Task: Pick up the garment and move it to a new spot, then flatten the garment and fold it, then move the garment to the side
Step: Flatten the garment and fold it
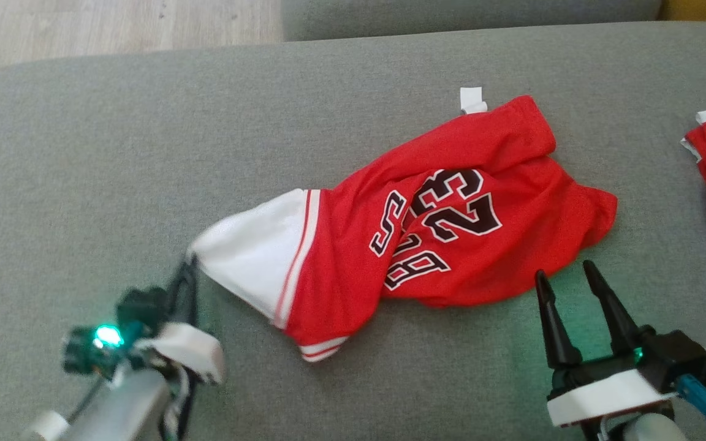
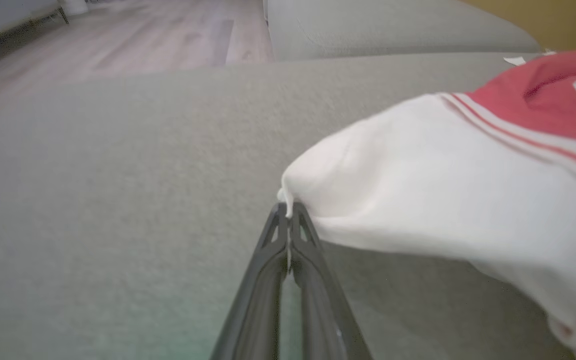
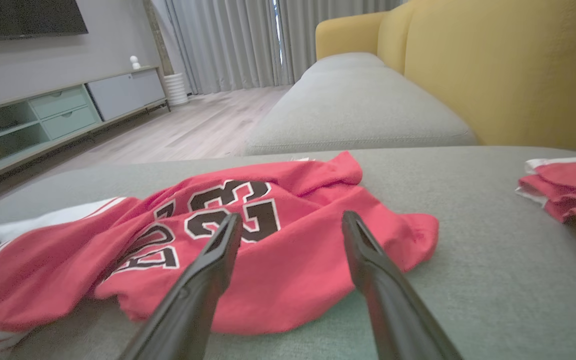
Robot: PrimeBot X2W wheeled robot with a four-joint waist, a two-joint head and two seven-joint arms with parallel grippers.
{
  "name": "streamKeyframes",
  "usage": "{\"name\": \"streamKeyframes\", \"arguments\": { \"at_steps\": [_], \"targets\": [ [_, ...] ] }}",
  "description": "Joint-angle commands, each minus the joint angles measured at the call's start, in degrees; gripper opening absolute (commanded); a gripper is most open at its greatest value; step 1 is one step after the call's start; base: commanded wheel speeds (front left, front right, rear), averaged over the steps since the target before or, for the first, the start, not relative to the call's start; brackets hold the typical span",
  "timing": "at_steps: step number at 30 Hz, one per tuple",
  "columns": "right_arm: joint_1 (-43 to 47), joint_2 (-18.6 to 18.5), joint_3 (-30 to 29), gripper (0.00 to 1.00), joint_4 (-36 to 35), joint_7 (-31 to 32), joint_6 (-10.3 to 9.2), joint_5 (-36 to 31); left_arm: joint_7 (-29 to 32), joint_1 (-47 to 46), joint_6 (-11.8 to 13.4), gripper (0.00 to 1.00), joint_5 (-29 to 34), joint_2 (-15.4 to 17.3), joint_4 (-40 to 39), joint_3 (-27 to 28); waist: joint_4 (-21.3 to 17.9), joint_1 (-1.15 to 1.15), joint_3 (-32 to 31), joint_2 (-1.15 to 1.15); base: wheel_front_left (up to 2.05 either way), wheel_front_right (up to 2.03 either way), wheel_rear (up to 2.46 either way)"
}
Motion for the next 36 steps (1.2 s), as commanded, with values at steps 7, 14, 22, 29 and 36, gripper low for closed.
{"name": "streamKeyframes", "arguments": {
  "at_steps": [7, 14, 22, 29, 36],
  "targets": [
    [-7.6, -3.2, 2.1, 1.00, 1.8, -0.6, 0.39, 0.8, -0.7, -9.7, -0.8, 0.00, 3.0, 7.1, -3.5, 3.6, 1.5, 0.00, 2.2, 0.00, 0.00, 0.00, 0.00],
    [-24.2, -10.9, 4.3, 1.00, 12.0, 5.0, 0.39, 5.3, 1.1, -18.3, -1.7, 0.00, 5.7, 9.4, -5.9, 3.1, 3.1, 0.00, 7.2, 0.00, 0.00, 0.00, 0.00],
    [-47.1, -17.1, 9.9, 1.00, 25.9, 22.4, 0.39, 6.1, 1.8, -26.9, -2.9, 0.00, 8.0, 8.2, -4.9, 1.9, 5.8, 0.00, 13.2, 0.00, 0.00, 0.00, 0.00],
    [-56.2, -18.6, 15.7, 1.00, 37.7, 28.3, 0.39, 4.6, 1.1, -31.0, -3.9, 0.00, 9.0, 6.4, -2.0, 0.8, 7.9, 0.00, 15.9, 0.00, 0.00, 0.00, 0.00],
    [-59.4, -18.8, 21.3, 0.93, 44.6, 27.4, 0.39, 4.7, 0.4, -32.3, -4.9, 0.00, 9.1, 5.9, 0.4, 0.3, 8.7, 0.00, 16.2, 0.00, 0.00, 0.00, 0.00]
  ]
}}
